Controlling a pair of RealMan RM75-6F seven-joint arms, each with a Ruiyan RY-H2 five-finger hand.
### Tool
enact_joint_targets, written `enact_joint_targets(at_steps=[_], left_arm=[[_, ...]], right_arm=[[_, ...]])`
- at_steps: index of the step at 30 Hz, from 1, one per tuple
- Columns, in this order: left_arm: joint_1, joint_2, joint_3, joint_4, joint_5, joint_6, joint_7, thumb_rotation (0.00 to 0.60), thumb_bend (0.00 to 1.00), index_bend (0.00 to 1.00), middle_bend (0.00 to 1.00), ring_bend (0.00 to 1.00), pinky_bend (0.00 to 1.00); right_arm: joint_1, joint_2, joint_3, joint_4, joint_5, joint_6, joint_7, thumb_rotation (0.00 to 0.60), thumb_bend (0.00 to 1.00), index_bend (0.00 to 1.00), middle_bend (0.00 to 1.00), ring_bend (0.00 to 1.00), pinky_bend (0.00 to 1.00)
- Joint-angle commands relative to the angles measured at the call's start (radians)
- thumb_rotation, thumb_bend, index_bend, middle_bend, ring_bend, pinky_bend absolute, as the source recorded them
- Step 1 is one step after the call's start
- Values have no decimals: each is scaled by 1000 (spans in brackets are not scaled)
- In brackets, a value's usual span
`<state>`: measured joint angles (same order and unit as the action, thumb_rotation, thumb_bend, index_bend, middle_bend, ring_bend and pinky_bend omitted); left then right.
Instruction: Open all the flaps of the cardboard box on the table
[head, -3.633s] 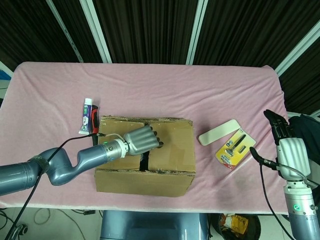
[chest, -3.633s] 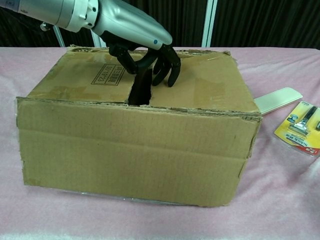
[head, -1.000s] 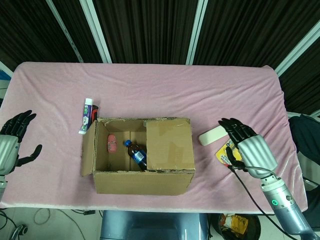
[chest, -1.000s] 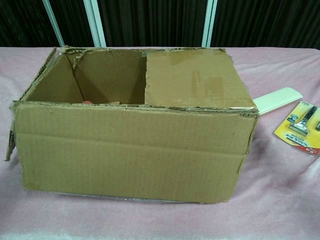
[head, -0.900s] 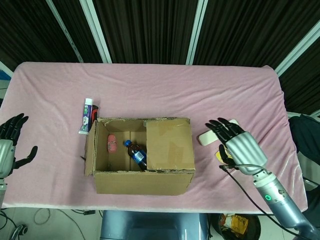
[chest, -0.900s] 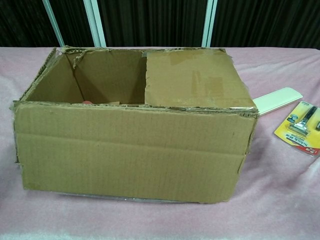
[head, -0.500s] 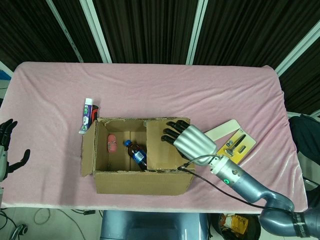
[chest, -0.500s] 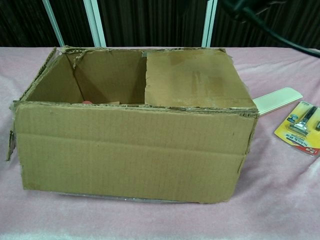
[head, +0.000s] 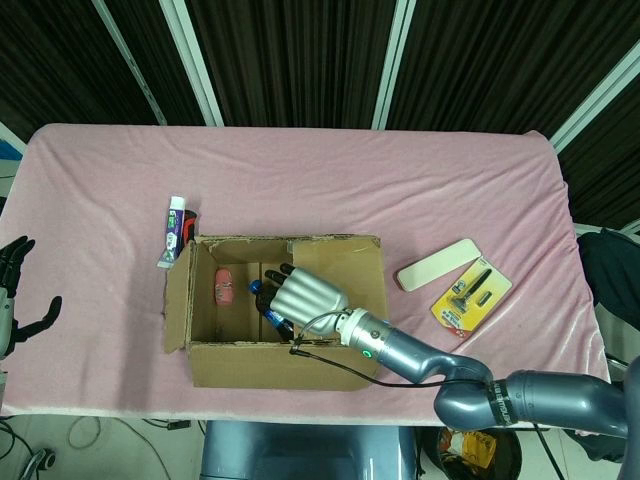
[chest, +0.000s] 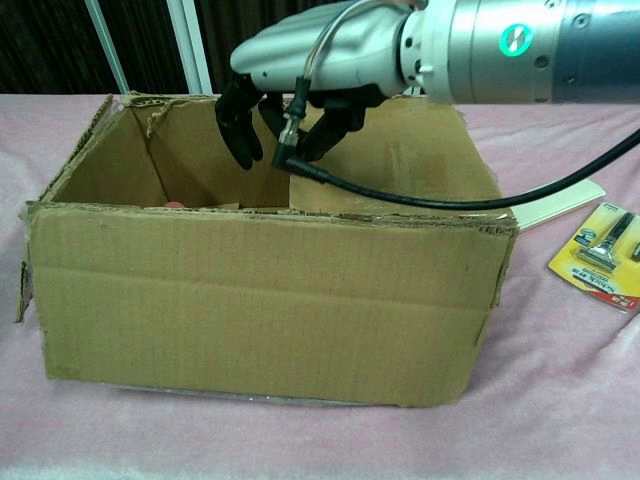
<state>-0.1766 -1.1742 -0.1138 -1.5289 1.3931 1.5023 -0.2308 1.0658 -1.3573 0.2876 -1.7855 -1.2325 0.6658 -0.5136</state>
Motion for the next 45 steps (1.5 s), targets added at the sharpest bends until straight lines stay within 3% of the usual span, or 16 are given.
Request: enact_joint_targets(at_steps=[1,16,22,29,45], left_arm=[[1,2,-3,-1,1,-4,-4,600,340,61,35,30,103],[6,9,-14,-6,5,-24,-40,600,342,61,34,30,103],[7,11,-16,-6,10,-28,-46,600,343,61,34,29,103],[9,15,-18,-11,13,-32,-51,600,344,61,34,29,103],[15,23,-16,-13,33,-26,-65,600,343,61,34,29,101]], right_arm=[[28,-31,-19,20,35,-7,-23,600,1000,489,456,214,280],[115,-92,-87,54,190,15,-114,600,1000,489,502,312,288],[159,-75,-128,15,331,96,-269,600,1000,489,522,334,298],[201,-56,-168,-97,437,283,-502,600,1000,489,522,336,298],[239,-11,-237,-192,491,403,-698,600,1000,489,552,349,298]])
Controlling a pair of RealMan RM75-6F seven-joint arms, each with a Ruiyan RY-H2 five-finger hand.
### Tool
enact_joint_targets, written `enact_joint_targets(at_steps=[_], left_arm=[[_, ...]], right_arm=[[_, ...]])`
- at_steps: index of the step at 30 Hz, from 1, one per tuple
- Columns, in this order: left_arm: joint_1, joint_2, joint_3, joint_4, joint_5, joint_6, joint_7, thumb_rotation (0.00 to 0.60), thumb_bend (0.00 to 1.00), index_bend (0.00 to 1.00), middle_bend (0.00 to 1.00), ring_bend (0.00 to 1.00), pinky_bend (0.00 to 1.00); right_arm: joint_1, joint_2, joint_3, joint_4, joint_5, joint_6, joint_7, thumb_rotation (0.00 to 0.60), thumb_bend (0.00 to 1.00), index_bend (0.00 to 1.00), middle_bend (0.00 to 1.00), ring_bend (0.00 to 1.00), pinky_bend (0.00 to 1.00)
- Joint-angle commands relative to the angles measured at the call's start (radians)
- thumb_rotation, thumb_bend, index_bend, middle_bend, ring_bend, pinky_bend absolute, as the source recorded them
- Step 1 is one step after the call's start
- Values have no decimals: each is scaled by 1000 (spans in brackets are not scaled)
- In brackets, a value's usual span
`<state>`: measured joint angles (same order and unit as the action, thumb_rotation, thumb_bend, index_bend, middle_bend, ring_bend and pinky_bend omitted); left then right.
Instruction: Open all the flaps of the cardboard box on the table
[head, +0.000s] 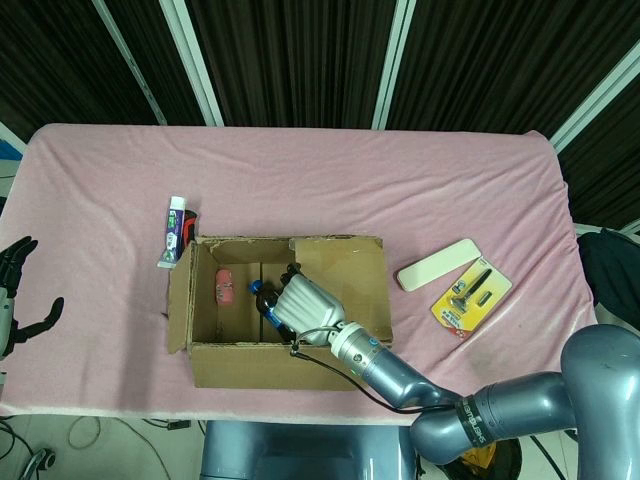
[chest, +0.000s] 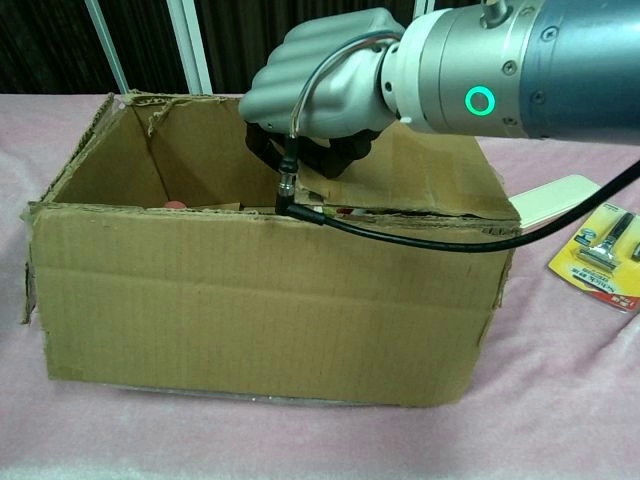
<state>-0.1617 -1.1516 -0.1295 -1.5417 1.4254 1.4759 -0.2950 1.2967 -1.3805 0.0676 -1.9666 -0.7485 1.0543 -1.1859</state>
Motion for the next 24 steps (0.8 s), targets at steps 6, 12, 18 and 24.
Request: enact_joint_targets(at_steps=[6,12,18,24], left_arm=[[0,1,0,-1,1,-5,-2,600,344,61,35,29,101],[0,2,-1,-1,3,-7,-3,600,343,61,35,29,101],[1,3,-1,-2,6,-7,-1,600,344,61,35,29,100],[2,3,-1,0,8,-5,5,600,343,61,35,29,91]], right_arm=[[13,68,-14,-65,1,39,-38,600,994,490,548,349,298],[22,152,-15,-123,-1,34,-46,600,960,480,543,348,298],[20,224,-33,-167,-10,38,-55,600,788,433,530,334,296],[9,295,-49,-173,-41,48,-62,600,612,393,508,322,278]])
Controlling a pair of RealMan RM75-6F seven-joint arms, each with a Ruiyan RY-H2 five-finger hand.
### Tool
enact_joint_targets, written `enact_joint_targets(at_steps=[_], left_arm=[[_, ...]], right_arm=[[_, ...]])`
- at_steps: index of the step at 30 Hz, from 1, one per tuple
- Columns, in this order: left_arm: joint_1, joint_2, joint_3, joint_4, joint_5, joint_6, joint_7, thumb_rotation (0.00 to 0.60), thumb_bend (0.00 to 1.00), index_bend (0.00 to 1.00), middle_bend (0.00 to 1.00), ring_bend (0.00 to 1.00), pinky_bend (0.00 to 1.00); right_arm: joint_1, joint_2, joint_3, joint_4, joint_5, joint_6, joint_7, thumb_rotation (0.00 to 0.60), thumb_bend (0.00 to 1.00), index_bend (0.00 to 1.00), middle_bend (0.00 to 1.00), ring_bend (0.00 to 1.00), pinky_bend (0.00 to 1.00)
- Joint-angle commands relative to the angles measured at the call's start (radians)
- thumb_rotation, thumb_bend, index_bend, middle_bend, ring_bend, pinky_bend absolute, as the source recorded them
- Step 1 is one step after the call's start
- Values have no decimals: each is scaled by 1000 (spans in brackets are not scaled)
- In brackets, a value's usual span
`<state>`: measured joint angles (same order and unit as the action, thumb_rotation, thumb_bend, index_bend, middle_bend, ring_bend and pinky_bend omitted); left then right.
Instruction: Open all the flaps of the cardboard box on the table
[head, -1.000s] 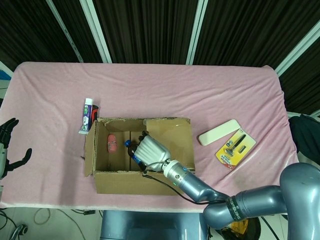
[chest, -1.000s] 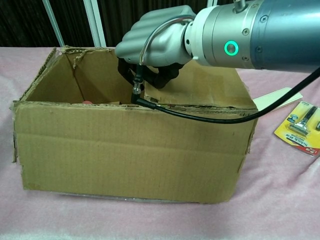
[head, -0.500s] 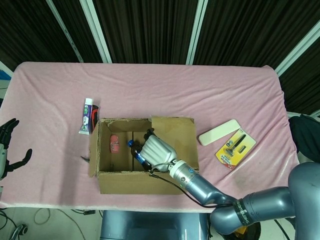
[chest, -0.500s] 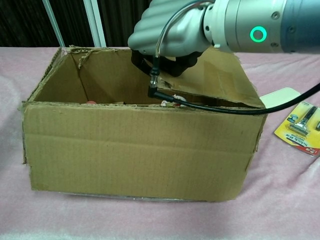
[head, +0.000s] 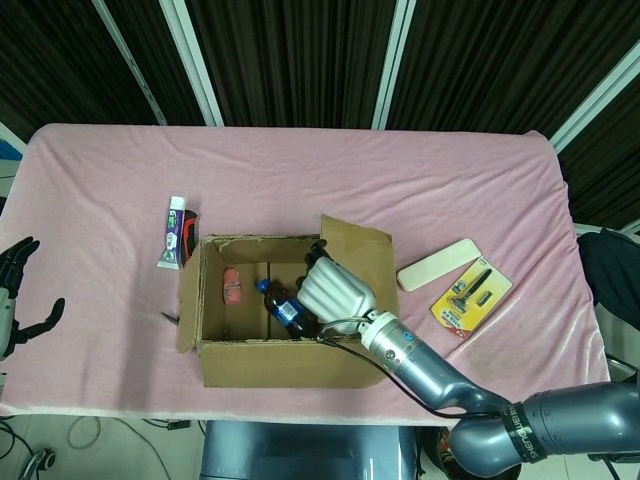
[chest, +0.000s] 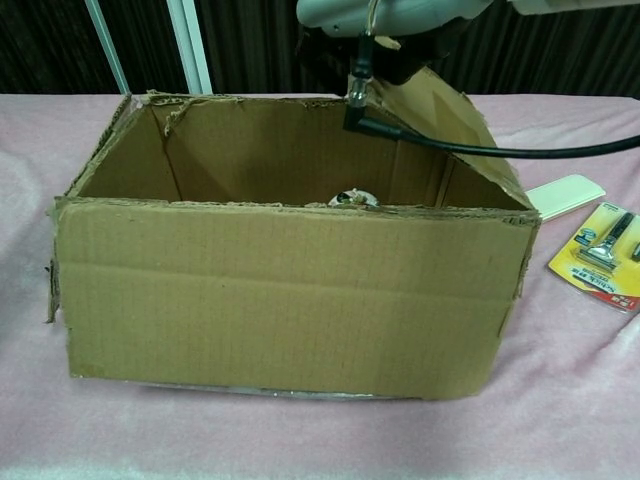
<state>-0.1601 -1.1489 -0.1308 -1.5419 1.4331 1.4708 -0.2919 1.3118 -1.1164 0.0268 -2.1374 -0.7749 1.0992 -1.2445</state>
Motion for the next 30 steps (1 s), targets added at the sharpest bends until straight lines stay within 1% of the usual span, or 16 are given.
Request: enact_joint_targets(at_steps=[1,3,12,13,17,23,30], left_arm=[[0,0,0,0,0,-1,3,600,343,61,35,29,91],[0,-1,0,-1,0,-1,5,600,343,61,35,29,90],[1,0,0,-3,2,-1,7,600,344,61,35,29,89],[1,0,0,-3,2,-1,7,600,343,61,35,29,89],[0,0,0,-2,2,-3,6,600,343,62,35,29,89],[1,1,1,-3,6,-1,5,600,343,61,36,29,87],[1,2,1,-3,6,-3,5,600,343,61,37,29,87]], right_arm=[[-7,44,-9,-2,-19,0,-1,600,600,391,507,322,278],[-9,61,-11,-1,-27,-7,3,600,578,388,503,319,278],[-16,127,-22,1,-42,-40,13,600,561,363,496,309,278],[-17,132,-22,0,-43,-42,15,600,547,356,494,307,277],[-22,156,-20,-6,-54,-54,30,600,391,296,462,283,271],[-32,193,-26,2,-103,-75,36,600,309,255,423,250,261],[-46,226,-33,23,-142,-97,35,600,252,217,392,219,256]])
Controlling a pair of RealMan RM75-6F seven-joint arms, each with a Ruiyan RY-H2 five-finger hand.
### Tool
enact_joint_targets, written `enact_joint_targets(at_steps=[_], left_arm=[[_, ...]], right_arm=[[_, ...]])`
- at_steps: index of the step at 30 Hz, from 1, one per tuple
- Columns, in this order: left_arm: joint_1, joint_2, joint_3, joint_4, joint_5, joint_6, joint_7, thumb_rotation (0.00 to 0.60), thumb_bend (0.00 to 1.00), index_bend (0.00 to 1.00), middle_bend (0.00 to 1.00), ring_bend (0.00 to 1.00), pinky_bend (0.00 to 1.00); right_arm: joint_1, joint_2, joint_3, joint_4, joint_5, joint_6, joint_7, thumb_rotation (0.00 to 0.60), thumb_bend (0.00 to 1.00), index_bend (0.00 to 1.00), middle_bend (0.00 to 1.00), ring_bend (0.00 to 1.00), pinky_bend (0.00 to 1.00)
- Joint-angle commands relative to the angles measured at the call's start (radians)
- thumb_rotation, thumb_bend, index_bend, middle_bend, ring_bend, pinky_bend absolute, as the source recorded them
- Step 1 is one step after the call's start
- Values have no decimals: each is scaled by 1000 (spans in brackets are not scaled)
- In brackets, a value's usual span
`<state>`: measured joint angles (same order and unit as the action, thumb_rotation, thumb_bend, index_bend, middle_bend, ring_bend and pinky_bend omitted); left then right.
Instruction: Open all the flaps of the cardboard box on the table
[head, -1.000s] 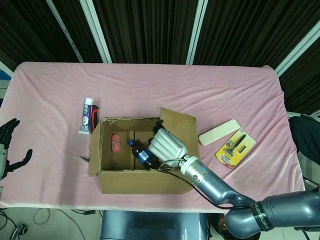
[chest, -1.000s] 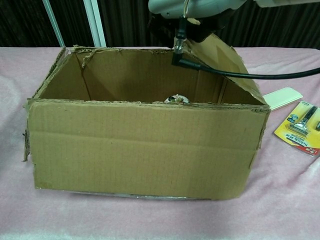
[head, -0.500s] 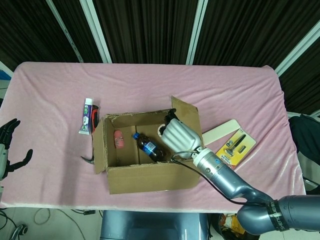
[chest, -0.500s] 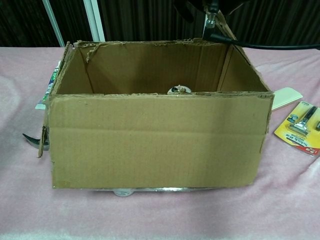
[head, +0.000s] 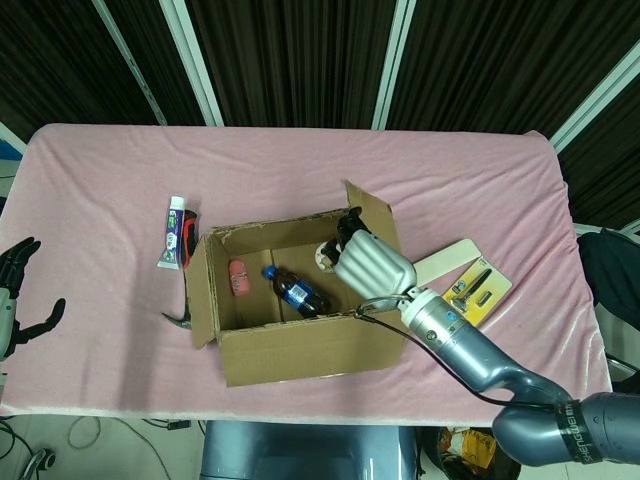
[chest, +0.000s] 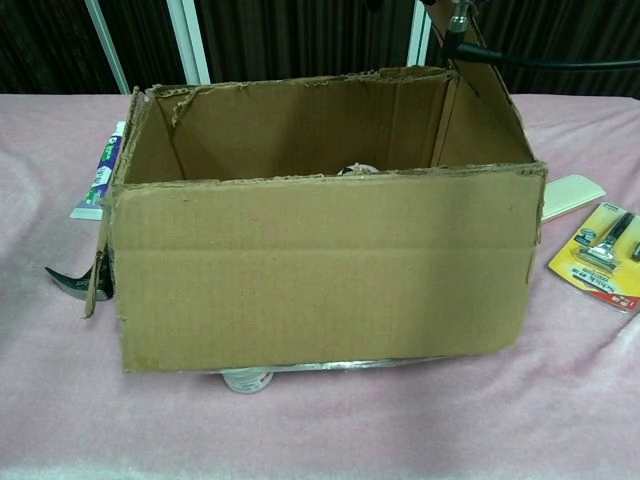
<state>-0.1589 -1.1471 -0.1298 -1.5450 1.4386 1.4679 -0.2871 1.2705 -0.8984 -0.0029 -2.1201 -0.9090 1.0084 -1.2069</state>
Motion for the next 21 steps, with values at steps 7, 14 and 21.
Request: enact_joint_targets(at_steps=[7,14,21], left_arm=[[0,-1,1,-1,1,1,3,600,343,61,37,29,83],[0,-1,0,0,-1,-2,5,600,344,61,37,29,76],[0,0,0,-2,-1,-2,8,600,344,61,37,29,69]], right_arm=[[-22,34,-4,12,-36,-9,-7,600,227,179,351,187,250],[-39,63,2,-1,-59,-12,0,600,200,106,267,148,249],[-61,89,9,-1,-79,-12,2,600,197,74,171,94,249]])
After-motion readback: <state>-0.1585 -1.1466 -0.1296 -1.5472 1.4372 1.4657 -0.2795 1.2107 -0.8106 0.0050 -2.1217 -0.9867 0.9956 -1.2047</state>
